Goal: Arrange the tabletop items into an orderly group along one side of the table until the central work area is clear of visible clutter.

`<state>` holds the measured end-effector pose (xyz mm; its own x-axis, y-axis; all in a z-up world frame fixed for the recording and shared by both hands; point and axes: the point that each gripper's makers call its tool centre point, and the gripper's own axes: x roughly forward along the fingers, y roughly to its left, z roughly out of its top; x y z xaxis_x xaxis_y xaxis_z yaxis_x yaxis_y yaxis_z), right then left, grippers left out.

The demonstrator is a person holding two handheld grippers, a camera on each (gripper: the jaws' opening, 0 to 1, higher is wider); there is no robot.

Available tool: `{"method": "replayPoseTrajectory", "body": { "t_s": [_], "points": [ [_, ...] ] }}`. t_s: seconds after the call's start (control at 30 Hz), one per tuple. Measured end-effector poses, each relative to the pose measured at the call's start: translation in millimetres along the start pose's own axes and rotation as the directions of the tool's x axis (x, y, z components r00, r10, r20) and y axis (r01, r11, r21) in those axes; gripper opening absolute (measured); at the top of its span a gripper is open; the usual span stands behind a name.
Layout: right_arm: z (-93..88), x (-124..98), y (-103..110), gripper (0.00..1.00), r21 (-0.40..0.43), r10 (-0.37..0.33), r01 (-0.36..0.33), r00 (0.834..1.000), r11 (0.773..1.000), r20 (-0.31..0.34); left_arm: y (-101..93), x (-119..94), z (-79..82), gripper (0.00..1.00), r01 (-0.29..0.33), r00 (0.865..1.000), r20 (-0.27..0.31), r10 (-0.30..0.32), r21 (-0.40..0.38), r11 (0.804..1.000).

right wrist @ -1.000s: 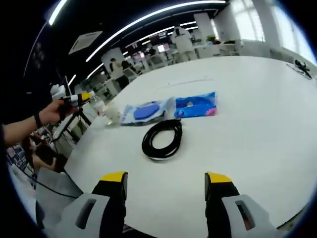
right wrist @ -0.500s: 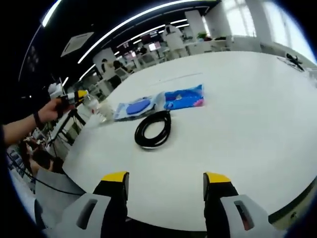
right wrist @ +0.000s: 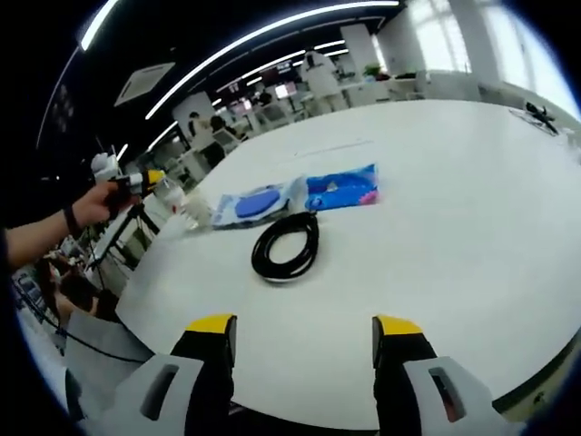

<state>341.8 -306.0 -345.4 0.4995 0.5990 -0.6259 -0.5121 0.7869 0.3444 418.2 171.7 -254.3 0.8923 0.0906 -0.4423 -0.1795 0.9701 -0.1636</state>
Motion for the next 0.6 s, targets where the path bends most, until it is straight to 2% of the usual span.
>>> {"method": "replayPoseTrajectory", "body": {
  "t_s": [0.07, 0.23, 0.43, 0.6],
  "points": [
    [-0.1, 0, 0, 0.61, 0.000, 0.001, -0.001, 1.000, 1.000, 0.000, 2.1, -2, 3.2, 0.20, -0.013, 1.000, 0.001, 0.013, 0.027, 1.000],
    [-1.9, -1, -3, 0.61, 0.002, -0.003, 0.003, 1.000, 1.000, -0.002, 12.1, -5, 2.8, 0.19, -0.016, 1.000, -0.010, 0.016, 0.009, 1.000],
    [-3.5, 1, -2, 0.61, 0.001, 0.004, -0.004, 1.000, 1.000, -0.009, -1.6, -2, 1.7, 0.19, 0.006, 1.000, -0.013, -0.005, 0.047, 0.999],
    [-4.9, 4, 0, 0.61, 0.002, 0.010, -0.010, 1.000, 1.000, -0.012, -2.9, -2, 2.9, 0.20, 0.004, 1.000, -0.008, -0.003, 0.050, 0.999]
  ]
}}
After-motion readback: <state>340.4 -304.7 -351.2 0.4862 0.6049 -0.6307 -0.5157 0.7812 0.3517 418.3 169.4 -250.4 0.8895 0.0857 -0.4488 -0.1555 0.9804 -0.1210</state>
